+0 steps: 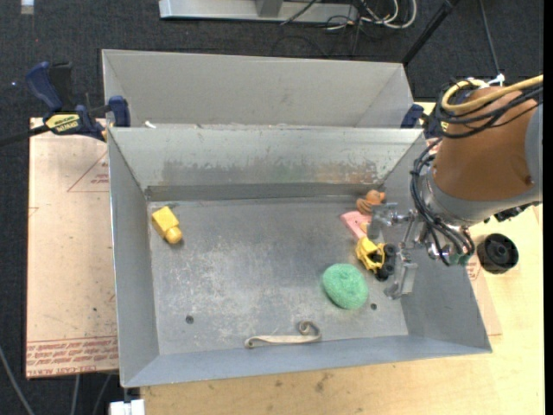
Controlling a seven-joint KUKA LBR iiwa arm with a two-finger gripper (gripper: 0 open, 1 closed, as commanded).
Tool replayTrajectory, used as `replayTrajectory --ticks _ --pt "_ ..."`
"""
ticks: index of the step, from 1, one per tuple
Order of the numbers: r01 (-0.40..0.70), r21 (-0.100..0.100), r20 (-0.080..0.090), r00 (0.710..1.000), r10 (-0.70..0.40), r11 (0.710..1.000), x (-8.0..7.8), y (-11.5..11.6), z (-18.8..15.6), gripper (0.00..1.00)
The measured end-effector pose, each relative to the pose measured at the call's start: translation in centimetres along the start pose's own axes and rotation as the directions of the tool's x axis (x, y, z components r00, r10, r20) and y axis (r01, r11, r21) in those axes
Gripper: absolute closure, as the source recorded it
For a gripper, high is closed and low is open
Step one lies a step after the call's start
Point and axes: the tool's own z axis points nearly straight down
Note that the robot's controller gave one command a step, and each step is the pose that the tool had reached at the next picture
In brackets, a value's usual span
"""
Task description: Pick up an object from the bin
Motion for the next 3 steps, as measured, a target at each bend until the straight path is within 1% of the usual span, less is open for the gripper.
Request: replayTrajectory --ticks 1,2,3 --pt "0.002 0.001 0.008 1.000 -0.002 1.000 -0.1 0.0 -0.5 0.00" --pt "-0.012 0.001 0.015 1.000 0.012 1.000 1.4 1.3 4.3 0.00" --pt "0.117 0.000 0.005 0.993 -0.117 0.993 1.8 1.4 7.9 0.00"
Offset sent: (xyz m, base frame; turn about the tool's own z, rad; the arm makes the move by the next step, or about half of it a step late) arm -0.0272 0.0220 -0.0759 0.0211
